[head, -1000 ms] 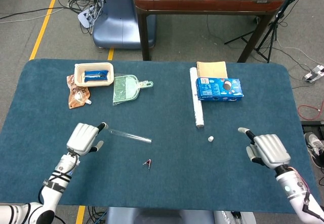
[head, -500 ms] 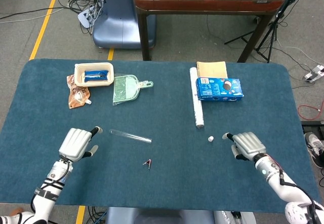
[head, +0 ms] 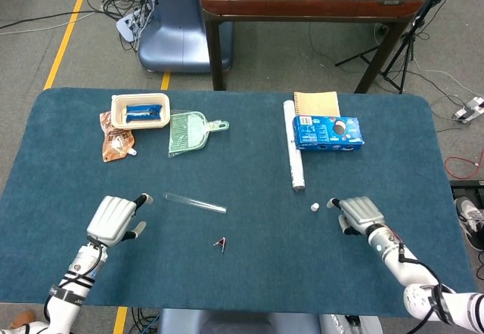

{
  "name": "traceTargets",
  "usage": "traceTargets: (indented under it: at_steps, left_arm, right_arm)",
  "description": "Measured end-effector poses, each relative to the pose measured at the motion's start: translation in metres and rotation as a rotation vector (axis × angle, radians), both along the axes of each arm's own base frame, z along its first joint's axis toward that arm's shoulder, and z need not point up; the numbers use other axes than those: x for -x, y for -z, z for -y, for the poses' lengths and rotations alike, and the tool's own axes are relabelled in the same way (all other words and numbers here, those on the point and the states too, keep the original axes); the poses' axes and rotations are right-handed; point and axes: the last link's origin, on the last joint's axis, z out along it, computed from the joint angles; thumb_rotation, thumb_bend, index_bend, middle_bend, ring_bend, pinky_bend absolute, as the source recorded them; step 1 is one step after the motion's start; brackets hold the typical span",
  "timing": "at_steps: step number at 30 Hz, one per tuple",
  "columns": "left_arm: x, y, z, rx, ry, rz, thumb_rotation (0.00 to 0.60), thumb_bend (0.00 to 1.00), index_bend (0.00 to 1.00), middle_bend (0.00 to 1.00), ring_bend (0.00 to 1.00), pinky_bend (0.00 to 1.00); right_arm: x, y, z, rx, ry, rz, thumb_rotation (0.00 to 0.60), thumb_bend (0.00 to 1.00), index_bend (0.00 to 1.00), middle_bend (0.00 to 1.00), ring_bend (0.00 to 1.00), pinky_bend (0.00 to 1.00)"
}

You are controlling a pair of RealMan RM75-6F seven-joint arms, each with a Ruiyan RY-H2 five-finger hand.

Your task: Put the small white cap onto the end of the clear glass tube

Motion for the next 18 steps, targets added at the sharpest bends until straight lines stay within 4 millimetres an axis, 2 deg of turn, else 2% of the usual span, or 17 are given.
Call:
traceTargets:
  at_steps: [9, 18]
  left_arm:
    - [0.0, -0.001, 0.005, 0.004, 0.002, 0.002, 0.6, 0.26, 0.34, 1.0, 0.91, 0.83]
    - [0.0, -0.004, 0.01, 0.004, 0.01, 0.002, 0.6, 0.26, 0.34, 1.0, 0.91, 0.83]
  right_arm:
    - [-0.003, 0.019, 0.006, -0.016, -0.003, 0.011, 0.6, 0.87, 0.26, 1.0, 1.0, 1.0]
    - [-0.026, 0.025, 0.01, 0.005, -0.082, 0.045, 0.6, 0.87, 0.26, 1.0, 1.0, 1.0]
